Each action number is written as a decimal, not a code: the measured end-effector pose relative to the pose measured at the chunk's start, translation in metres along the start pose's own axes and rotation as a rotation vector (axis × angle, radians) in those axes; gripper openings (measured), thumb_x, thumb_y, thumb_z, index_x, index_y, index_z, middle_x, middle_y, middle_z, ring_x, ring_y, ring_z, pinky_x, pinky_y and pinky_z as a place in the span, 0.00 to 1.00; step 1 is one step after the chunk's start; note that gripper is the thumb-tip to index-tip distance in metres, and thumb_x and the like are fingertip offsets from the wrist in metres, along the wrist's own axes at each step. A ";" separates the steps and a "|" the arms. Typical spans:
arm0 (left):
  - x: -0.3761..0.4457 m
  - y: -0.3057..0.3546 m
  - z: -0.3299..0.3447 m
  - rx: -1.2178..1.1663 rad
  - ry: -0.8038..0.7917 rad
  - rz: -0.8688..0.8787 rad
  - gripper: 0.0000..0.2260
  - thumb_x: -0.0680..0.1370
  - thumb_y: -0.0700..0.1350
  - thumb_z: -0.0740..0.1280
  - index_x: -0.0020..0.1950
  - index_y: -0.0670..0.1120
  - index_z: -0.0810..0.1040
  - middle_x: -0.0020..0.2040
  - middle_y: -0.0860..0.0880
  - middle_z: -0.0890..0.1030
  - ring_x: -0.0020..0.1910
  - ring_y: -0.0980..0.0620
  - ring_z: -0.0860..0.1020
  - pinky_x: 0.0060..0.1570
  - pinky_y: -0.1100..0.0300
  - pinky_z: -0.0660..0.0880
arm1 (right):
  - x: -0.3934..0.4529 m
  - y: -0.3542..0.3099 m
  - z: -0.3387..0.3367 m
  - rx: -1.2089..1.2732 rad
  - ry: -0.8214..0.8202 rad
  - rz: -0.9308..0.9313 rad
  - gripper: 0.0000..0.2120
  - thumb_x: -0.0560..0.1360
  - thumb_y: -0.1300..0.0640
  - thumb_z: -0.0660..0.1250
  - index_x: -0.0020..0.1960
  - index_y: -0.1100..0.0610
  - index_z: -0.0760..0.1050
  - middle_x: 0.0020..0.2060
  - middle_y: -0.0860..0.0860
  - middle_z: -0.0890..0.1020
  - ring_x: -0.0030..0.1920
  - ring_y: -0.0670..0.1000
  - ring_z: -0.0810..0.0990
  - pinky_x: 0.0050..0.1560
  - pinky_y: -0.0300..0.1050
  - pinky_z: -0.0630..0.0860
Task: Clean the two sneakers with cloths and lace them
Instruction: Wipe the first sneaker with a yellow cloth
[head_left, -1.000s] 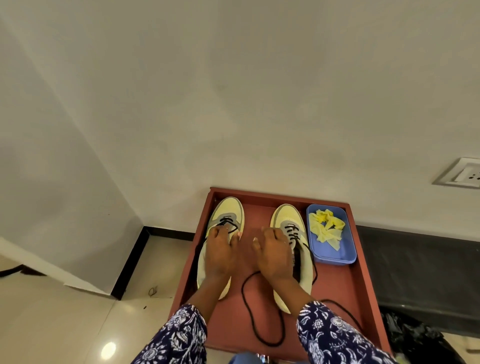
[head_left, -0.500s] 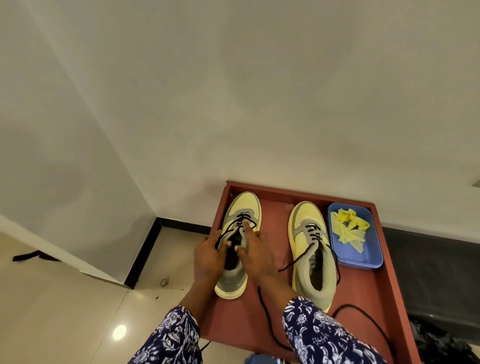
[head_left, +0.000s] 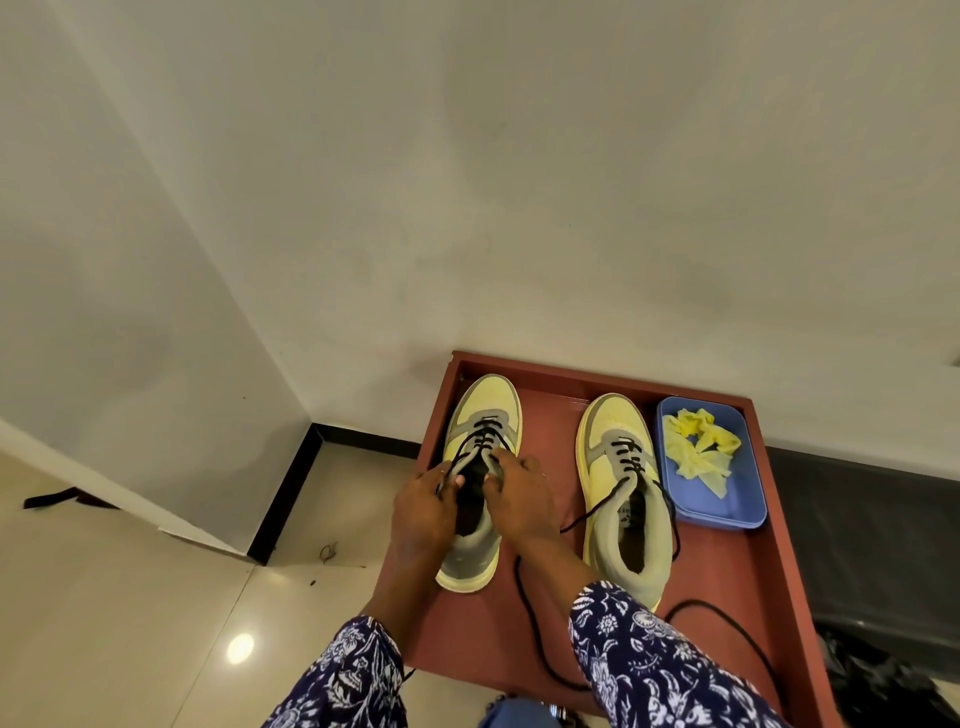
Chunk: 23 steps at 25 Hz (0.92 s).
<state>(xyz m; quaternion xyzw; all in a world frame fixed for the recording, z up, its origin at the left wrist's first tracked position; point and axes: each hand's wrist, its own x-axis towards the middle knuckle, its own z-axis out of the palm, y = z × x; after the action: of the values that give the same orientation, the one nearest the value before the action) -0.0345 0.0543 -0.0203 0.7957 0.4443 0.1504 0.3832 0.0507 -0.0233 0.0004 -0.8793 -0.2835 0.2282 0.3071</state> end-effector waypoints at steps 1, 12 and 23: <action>-0.003 0.000 0.001 -0.005 -0.001 0.005 0.15 0.80 0.47 0.60 0.65 0.45 0.75 0.56 0.42 0.79 0.53 0.46 0.77 0.47 0.64 0.71 | -0.002 0.001 -0.001 0.002 0.000 -0.002 0.20 0.78 0.57 0.57 0.70 0.54 0.65 0.62 0.59 0.70 0.58 0.59 0.74 0.57 0.46 0.71; -0.046 0.007 0.023 -0.031 0.012 -0.035 0.13 0.80 0.48 0.59 0.62 0.46 0.75 0.55 0.44 0.78 0.51 0.48 0.76 0.49 0.56 0.76 | -0.033 0.025 -0.011 -0.011 -0.009 0.041 0.20 0.77 0.58 0.57 0.69 0.53 0.66 0.62 0.58 0.71 0.60 0.59 0.73 0.58 0.50 0.73; -0.067 0.016 0.042 -0.009 -0.040 -0.034 0.13 0.79 0.46 0.61 0.62 0.44 0.76 0.53 0.42 0.78 0.50 0.46 0.77 0.48 0.57 0.74 | -0.053 0.047 -0.028 -0.039 -0.005 0.062 0.20 0.77 0.59 0.57 0.69 0.54 0.66 0.66 0.57 0.67 0.62 0.57 0.73 0.61 0.45 0.69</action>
<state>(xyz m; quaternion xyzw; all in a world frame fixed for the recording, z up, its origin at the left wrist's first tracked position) -0.0380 -0.0256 -0.0298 0.7892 0.4491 0.1300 0.3981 0.0442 -0.0991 0.0010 -0.8931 -0.2611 0.2341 0.2819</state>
